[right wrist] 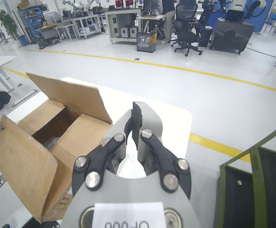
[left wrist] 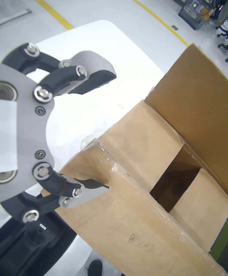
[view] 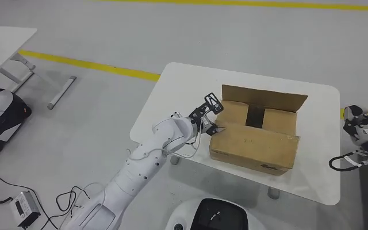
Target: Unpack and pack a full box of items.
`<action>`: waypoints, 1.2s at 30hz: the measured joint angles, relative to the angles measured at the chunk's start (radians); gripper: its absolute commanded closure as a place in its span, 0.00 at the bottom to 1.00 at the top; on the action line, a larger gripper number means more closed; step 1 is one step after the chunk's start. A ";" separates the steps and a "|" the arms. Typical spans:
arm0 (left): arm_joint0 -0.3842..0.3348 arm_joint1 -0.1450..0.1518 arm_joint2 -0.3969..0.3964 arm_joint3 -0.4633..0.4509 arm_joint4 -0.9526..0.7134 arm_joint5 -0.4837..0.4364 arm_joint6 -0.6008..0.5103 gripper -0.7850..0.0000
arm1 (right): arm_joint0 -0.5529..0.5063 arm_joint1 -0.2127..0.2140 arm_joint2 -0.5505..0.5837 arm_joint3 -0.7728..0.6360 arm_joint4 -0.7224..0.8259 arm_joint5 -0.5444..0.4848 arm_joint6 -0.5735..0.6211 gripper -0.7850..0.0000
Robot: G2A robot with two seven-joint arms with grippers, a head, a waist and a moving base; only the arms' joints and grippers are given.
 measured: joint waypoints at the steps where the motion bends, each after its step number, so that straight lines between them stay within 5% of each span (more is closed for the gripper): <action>1: 0.004 0.000 -0.004 -0.003 -0.002 0.002 0.000 0.00 | 0.019 -0.002 -0.013 0.010 0.009 0.007 0.015 1.00; 20: 0.019 0.005 -0.026 -0.020 -0.010 -0.017 -0.042 0.00 | 0.470 -0.092 -0.392 0.343 0.193 -0.007 0.233 1.00; 27: 0.015 0.004 -0.020 0.010 -0.019 -0.018 -0.052 0.00 | 0.476 -0.113 -0.464 0.419 0.207 -0.047 0.221 1.00; 36: 0.004 0.002 -0.019 0.031 -0.017 -0.012 -0.052 0.00 | 0.351 -0.097 -0.448 0.316 0.183 -0.039 0.252 1.00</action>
